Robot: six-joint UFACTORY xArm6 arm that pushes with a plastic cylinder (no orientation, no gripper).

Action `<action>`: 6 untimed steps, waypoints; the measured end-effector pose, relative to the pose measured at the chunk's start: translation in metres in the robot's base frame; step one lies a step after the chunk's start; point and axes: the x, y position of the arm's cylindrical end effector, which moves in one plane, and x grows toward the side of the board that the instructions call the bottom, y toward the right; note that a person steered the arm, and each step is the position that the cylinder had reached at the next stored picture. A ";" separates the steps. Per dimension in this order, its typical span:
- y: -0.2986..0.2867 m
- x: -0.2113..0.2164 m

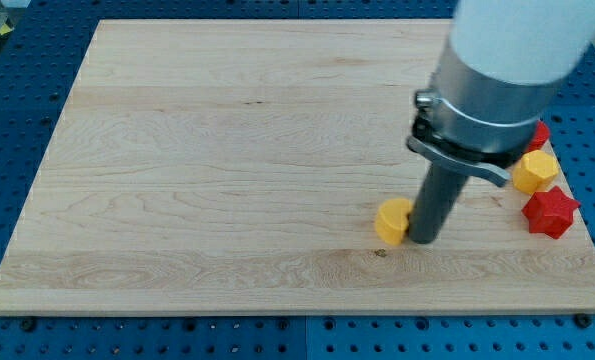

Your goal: Separate the heart from the red star

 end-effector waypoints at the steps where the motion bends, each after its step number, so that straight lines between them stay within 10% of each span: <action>1: -0.032 -0.010; 4: -0.116 -0.033; 6: -0.056 0.013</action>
